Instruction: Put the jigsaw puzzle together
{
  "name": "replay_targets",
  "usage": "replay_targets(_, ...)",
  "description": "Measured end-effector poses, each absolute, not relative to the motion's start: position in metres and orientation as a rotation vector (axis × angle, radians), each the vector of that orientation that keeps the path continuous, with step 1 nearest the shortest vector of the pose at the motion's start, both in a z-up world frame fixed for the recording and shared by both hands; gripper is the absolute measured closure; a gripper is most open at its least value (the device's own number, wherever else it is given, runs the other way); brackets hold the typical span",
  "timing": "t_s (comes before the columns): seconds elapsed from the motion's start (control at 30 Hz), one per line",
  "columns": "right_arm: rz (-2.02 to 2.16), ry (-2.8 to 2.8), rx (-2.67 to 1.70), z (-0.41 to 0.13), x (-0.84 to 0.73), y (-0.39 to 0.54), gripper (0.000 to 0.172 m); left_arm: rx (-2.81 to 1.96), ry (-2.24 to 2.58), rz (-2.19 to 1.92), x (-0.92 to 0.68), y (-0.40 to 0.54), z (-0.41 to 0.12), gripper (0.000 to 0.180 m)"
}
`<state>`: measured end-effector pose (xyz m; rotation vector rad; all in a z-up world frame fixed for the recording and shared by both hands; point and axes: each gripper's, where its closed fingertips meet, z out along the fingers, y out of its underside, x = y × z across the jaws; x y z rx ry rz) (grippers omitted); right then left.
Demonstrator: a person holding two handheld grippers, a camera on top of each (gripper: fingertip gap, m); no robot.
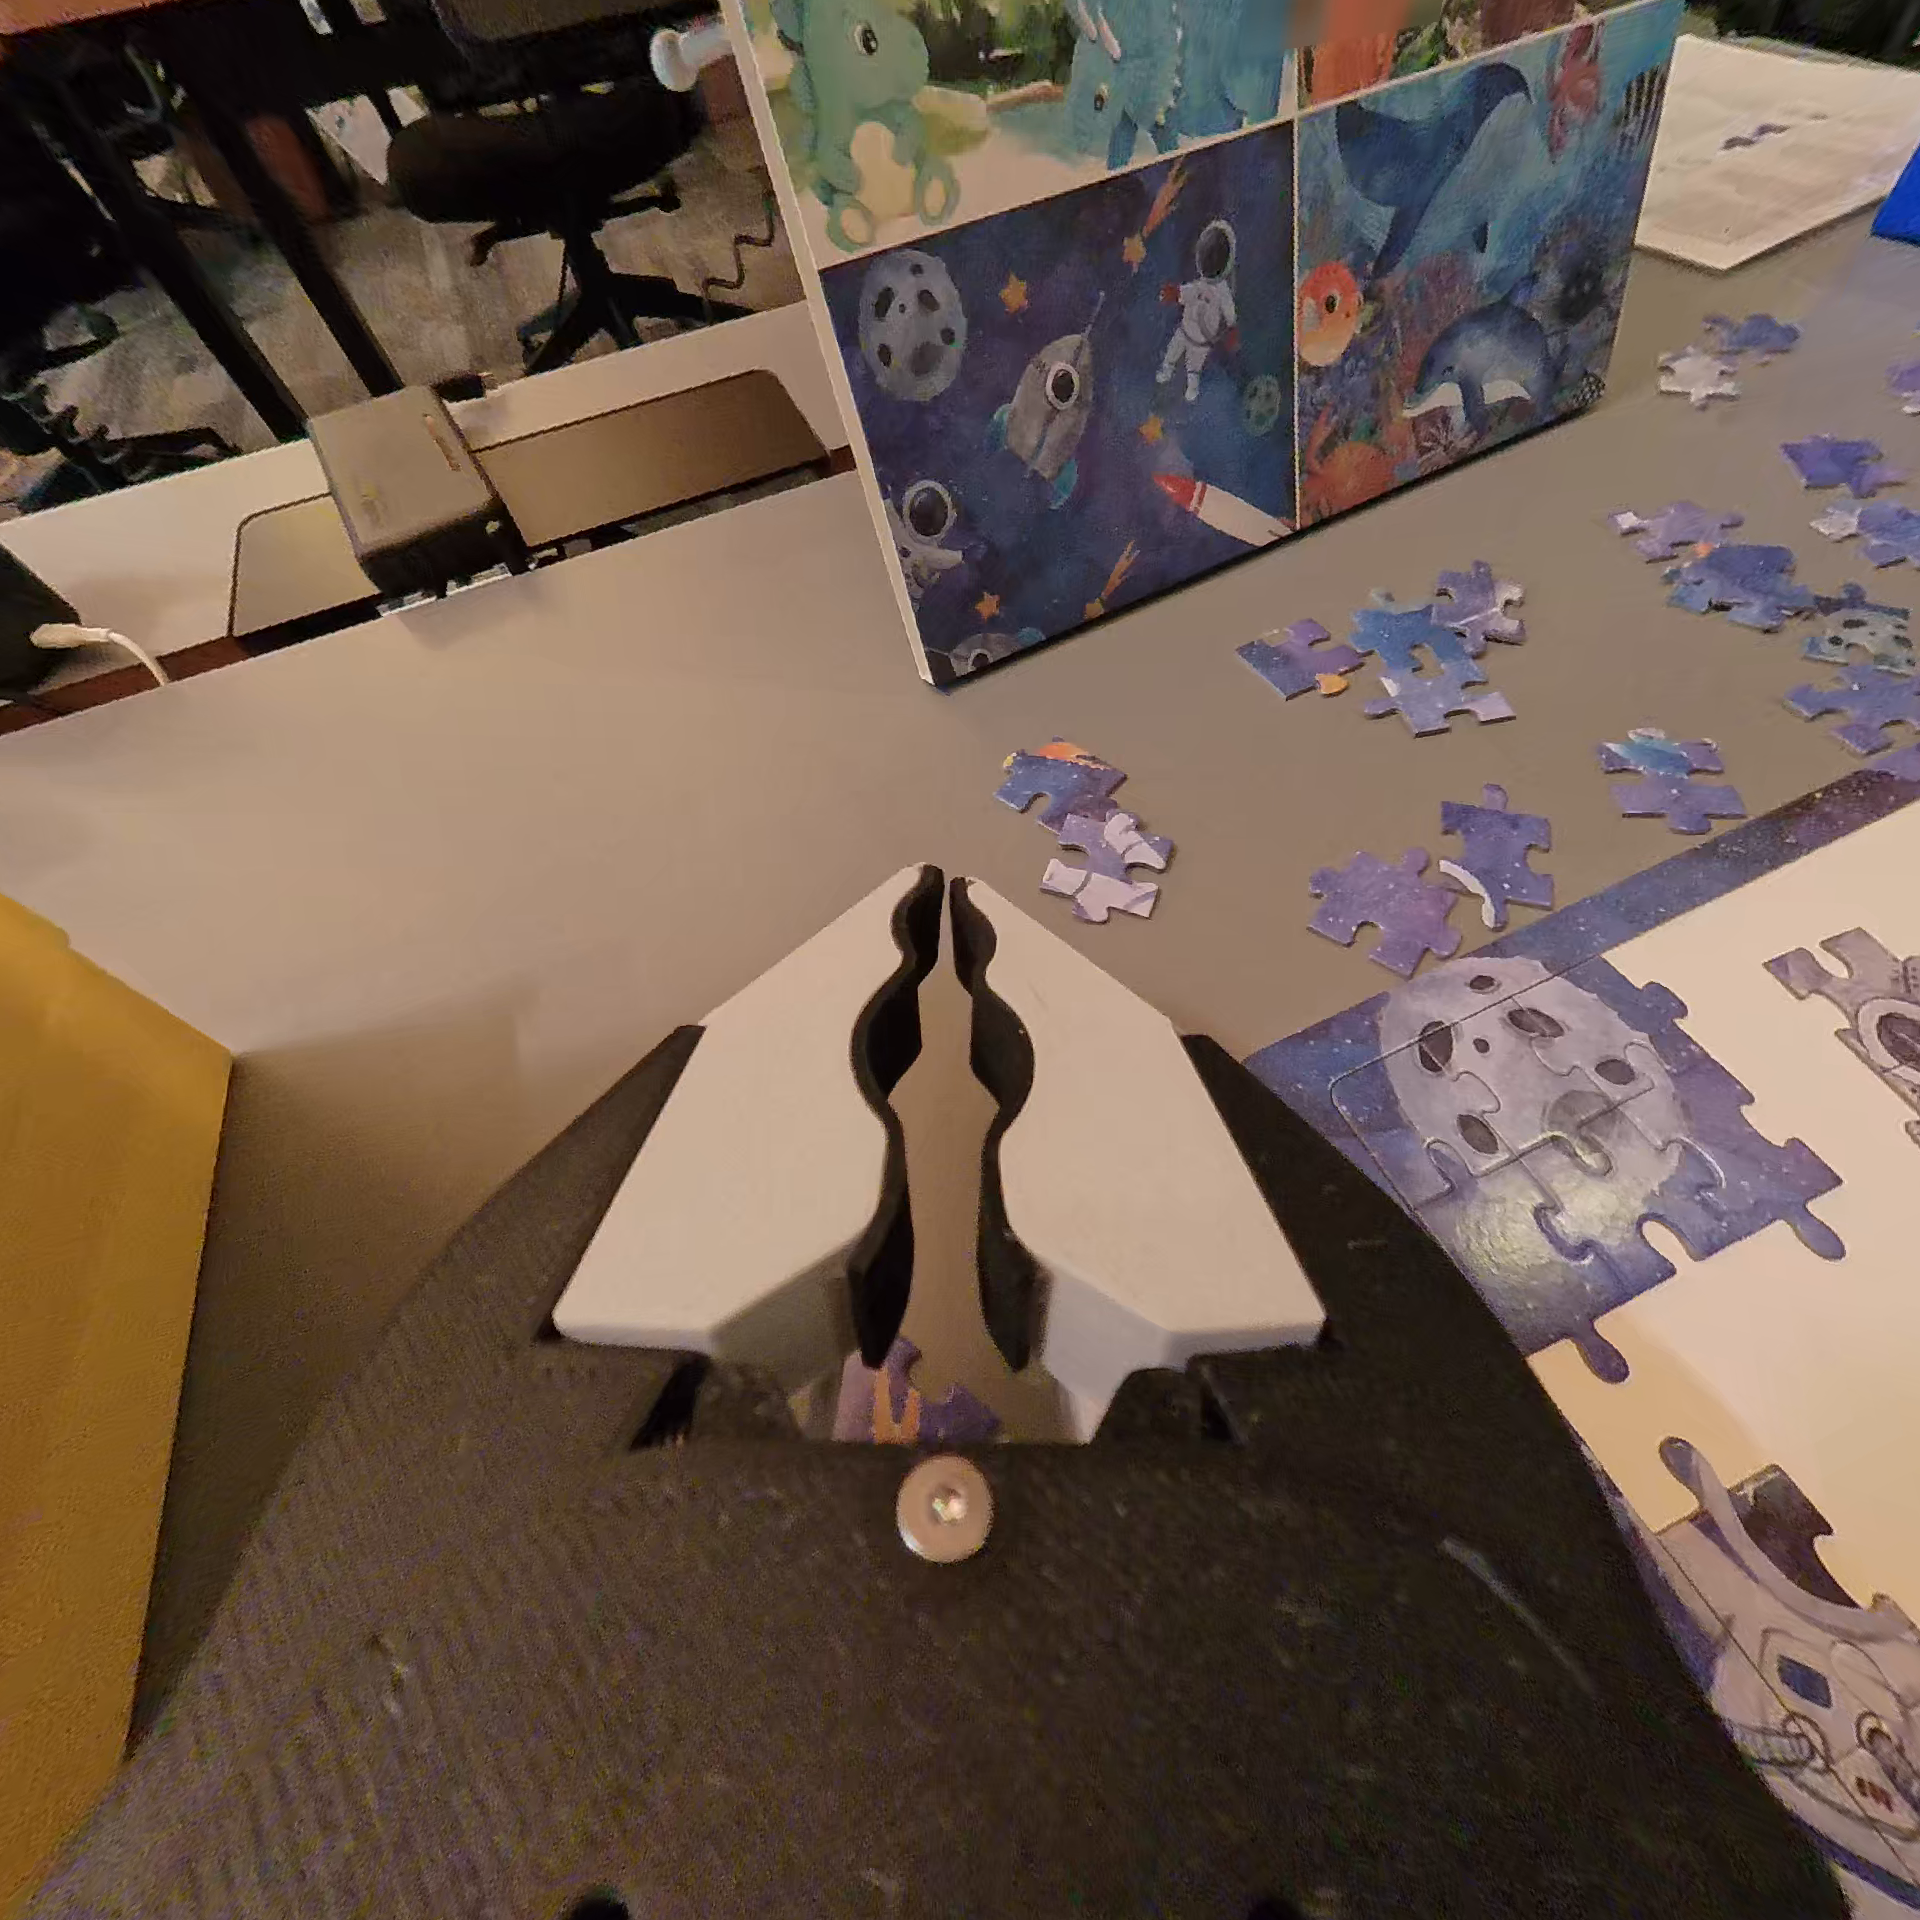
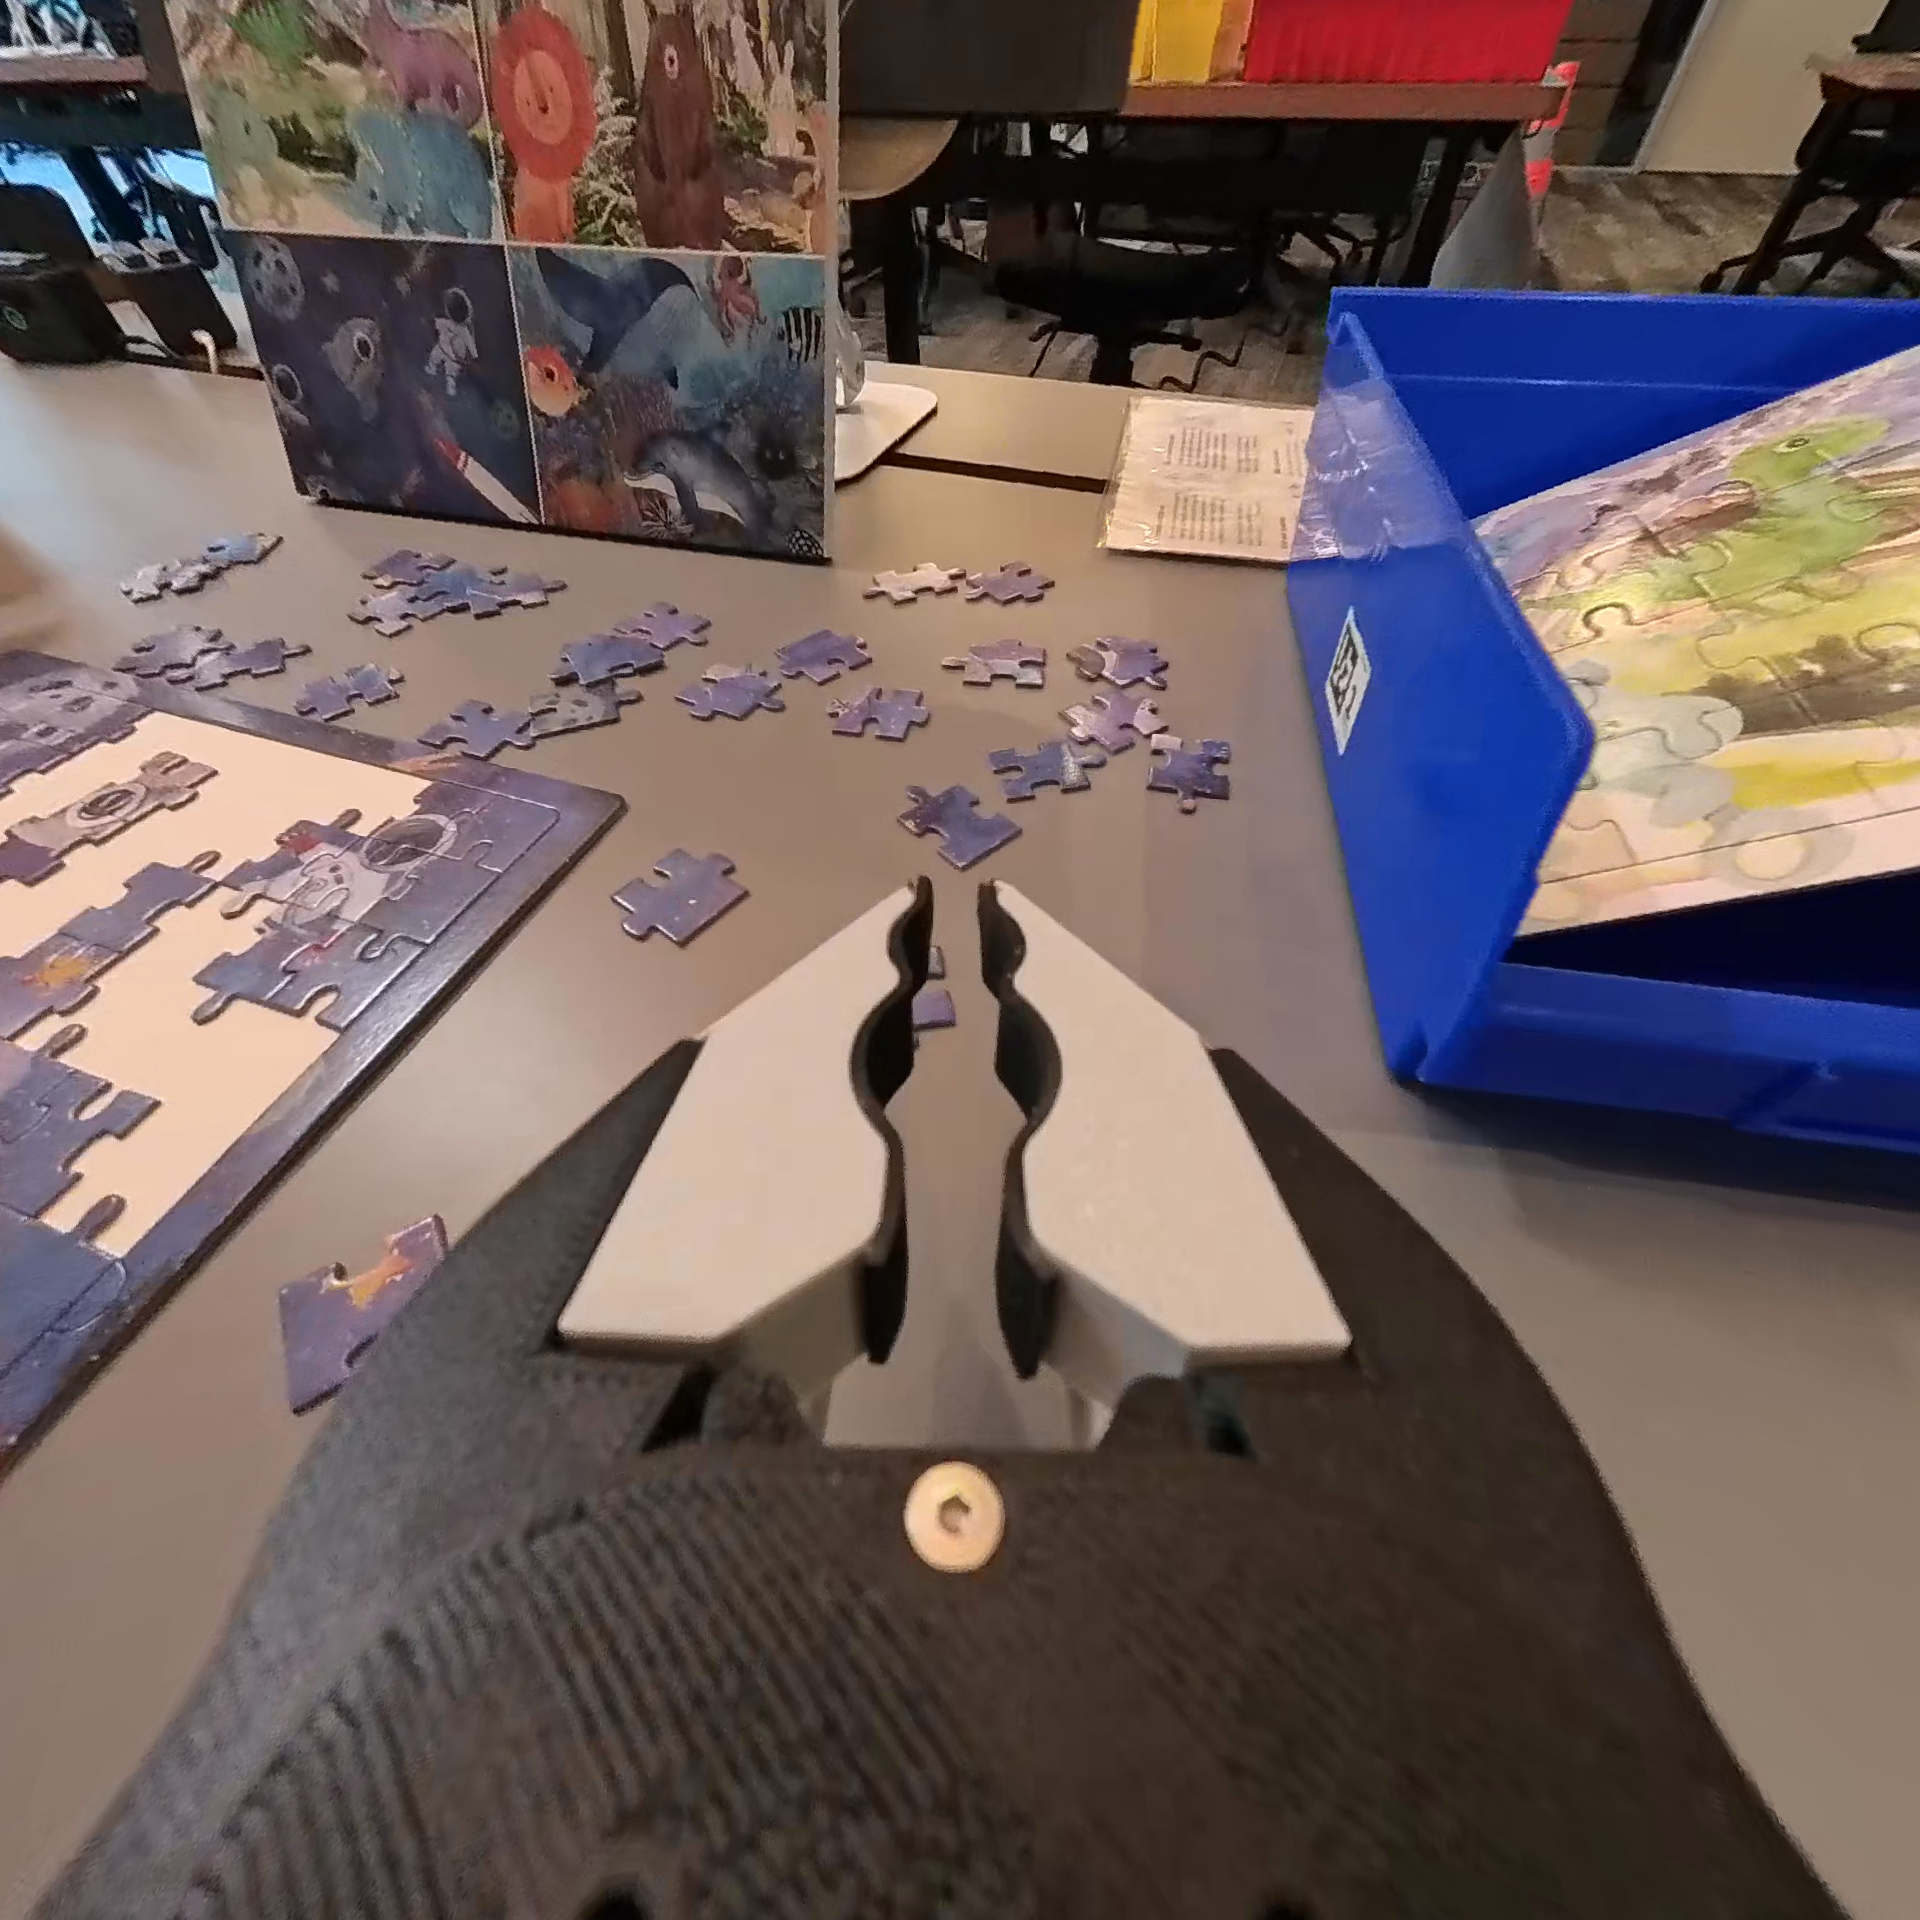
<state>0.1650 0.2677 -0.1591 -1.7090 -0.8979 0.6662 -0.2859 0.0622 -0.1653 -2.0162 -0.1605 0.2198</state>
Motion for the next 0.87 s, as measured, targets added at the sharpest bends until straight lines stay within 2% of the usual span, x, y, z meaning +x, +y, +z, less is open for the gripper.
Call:
replay_targets(0.47,0.643,-0.906,-1.704,-0.16,0.164,0.267,0.165,-1.978,-0.261,0.327,-0.311,0.053,-0.16,0.18)
replay_targets(0.87,0.648,-0.905,-1.696,-0.158,0.165,0.267,0.165,-1.988,-0.262,0.251,-0.314,0.049,-0.164,0.18)
